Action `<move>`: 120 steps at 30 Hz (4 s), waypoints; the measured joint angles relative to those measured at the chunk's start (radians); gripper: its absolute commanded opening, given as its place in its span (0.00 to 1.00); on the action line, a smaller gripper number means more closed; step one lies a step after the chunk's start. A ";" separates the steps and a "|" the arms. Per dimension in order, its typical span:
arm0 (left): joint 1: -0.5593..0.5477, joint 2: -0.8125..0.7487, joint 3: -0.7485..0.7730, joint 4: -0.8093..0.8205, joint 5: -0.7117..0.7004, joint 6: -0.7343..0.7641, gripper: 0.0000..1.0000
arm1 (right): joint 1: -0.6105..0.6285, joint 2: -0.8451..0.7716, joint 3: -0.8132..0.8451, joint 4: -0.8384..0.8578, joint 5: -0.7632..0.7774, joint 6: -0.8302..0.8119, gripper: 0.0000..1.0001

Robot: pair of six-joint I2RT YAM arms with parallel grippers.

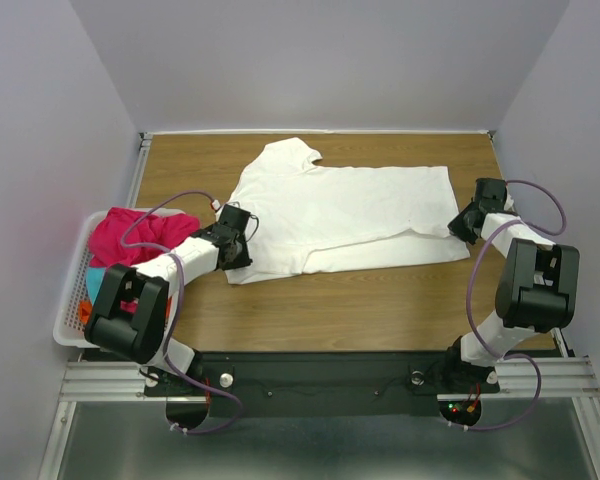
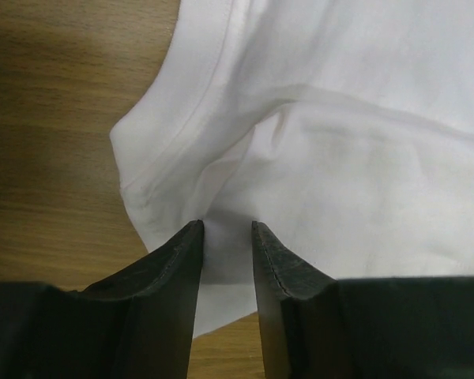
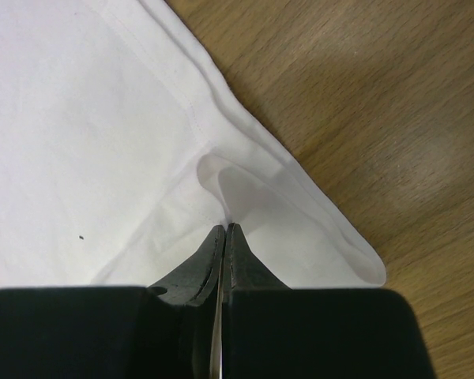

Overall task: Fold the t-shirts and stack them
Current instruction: Fold the tshirt

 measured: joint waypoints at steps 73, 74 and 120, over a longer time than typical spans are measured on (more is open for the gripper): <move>0.000 -0.509 0.117 -0.418 0.185 -0.077 0.00 | 0.000 -0.440 -0.084 -0.481 0.281 0.013 0.01; 0.000 -0.497 0.117 -0.405 0.185 -0.076 0.00 | 0.000 -0.418 -0.074 -0.469 0.280 0.010 0.01; 0.000 -0.124 0.101 -0.085 0.034 0.018 0.00 | 0.000 0.002 0.064 -0.282 0.174 -0.050 0.09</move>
